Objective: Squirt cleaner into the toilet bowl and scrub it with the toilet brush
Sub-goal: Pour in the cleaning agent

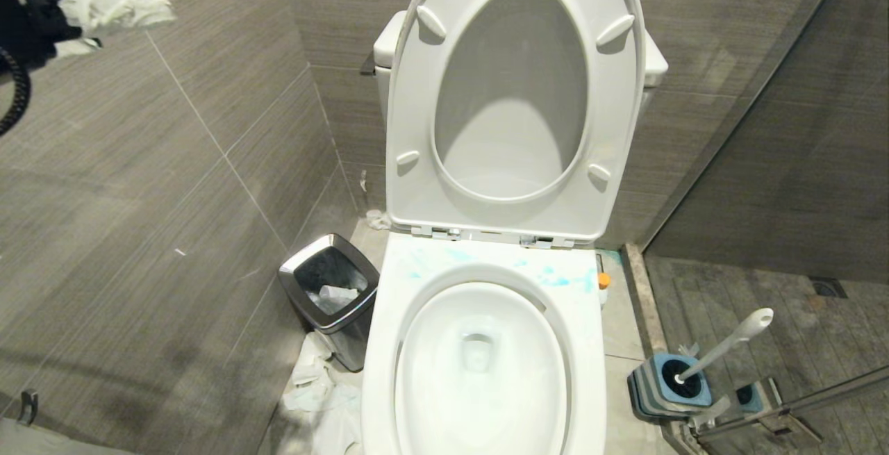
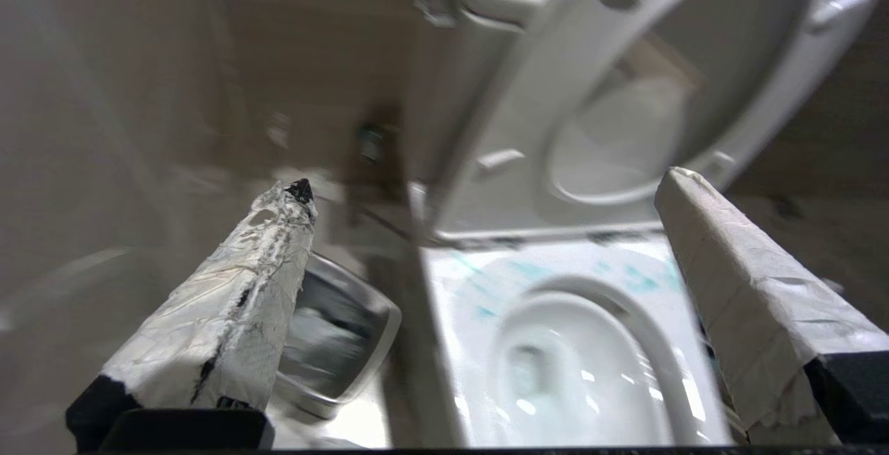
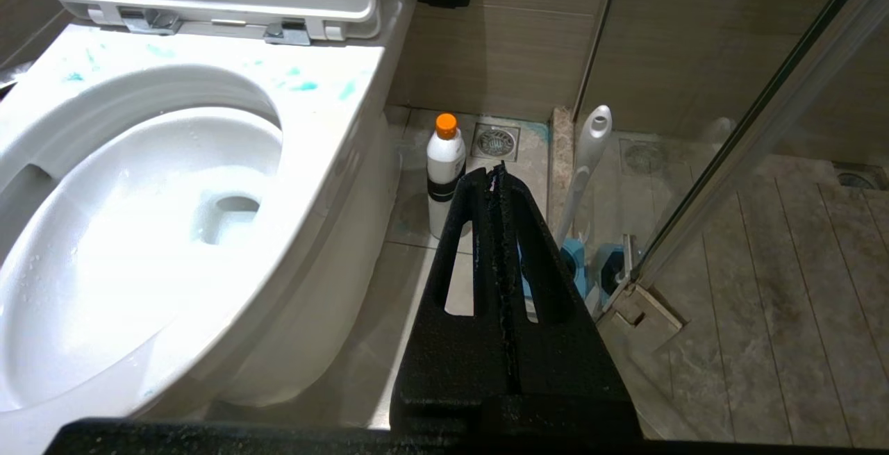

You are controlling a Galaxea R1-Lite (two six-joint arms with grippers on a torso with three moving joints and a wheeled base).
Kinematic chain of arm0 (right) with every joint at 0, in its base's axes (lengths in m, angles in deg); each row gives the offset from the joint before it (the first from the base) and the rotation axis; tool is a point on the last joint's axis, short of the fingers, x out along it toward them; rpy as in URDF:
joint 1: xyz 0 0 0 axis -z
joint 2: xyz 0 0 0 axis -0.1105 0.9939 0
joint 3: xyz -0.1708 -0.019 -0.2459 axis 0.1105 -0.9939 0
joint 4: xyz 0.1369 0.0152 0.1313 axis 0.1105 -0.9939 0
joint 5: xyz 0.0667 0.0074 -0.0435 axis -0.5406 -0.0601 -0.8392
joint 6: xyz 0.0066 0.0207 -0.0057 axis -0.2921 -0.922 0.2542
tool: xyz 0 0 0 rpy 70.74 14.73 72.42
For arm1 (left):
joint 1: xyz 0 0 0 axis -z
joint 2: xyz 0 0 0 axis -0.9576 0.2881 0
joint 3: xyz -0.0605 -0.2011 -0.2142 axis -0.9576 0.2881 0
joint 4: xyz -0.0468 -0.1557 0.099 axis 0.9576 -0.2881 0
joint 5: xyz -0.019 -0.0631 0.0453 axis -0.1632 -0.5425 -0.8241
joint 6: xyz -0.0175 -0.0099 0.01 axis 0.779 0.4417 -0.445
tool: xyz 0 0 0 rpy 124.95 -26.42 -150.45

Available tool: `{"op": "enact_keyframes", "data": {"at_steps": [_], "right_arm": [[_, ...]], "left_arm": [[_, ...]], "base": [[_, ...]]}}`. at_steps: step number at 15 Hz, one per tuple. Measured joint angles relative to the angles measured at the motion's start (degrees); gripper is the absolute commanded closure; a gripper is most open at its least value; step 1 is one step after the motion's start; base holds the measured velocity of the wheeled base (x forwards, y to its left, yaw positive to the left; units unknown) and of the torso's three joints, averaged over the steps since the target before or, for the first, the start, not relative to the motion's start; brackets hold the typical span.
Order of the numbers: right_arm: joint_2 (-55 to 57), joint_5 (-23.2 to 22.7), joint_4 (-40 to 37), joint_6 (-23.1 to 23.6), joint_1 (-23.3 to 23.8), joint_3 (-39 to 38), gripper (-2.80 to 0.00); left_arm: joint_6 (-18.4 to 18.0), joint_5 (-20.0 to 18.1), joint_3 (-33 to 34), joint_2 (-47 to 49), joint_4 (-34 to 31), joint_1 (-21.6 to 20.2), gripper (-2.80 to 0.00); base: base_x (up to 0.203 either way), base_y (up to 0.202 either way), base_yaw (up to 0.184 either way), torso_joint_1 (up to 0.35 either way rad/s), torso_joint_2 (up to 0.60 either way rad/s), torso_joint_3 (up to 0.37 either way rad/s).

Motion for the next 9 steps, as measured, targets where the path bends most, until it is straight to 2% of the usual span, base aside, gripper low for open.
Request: {"op": "enact_keyframes", "data": {"at_steps": [1,2,4,5,7,9], "right_arm": [[0.0,0.0,0.0,0.0,0.0,0.0,0.0],[0.0,0.0,0.0,0.0,0.0,0.0,0.0],[0.0,0.0,0.0,0.0,0.0,0.0,0.0],[0.0,0.0,0.0,0.0,0.0,0.0,0.0],[0.0,0.0,0.0,0.0,0.0,0.0,0.0],[0.0,0.0,-0.1,0.0,0.0,0.0,0.0]], "left_arm": [[-0.9,3.6,0.1,-2.3,0.2,-0.4,-2.8],[-1.2,5.7,0.1,-4.2,0.2,-0.6,-2.8],[-1.5,7.2,0.2,-8.0,0.0,-0.8,-2.8],[-1.8,7.3,0.4,-9.5,-0.1,-0.9,0.0],[-3.2,6.7,1.5,-12.5,-0.9,-0.8,0.0],[-4.3,3.8,2.5,-15.1,-1.0,-0.5,0.0]], "base": [[0.0,0.0,0.0,0.0,0.0,0.0],[0.0,0.0,0.0,0.0,0.0,0.0],[0.0,0.0,0.0,0.0,0.0,0.0],[0.0,0.0,0.0,0.0,0.0,0.0],[0.0,0.0,0.0,0.0,0.0,0.0],[0.0,0.0,0.0,0.0,0.0,0.0]]}}
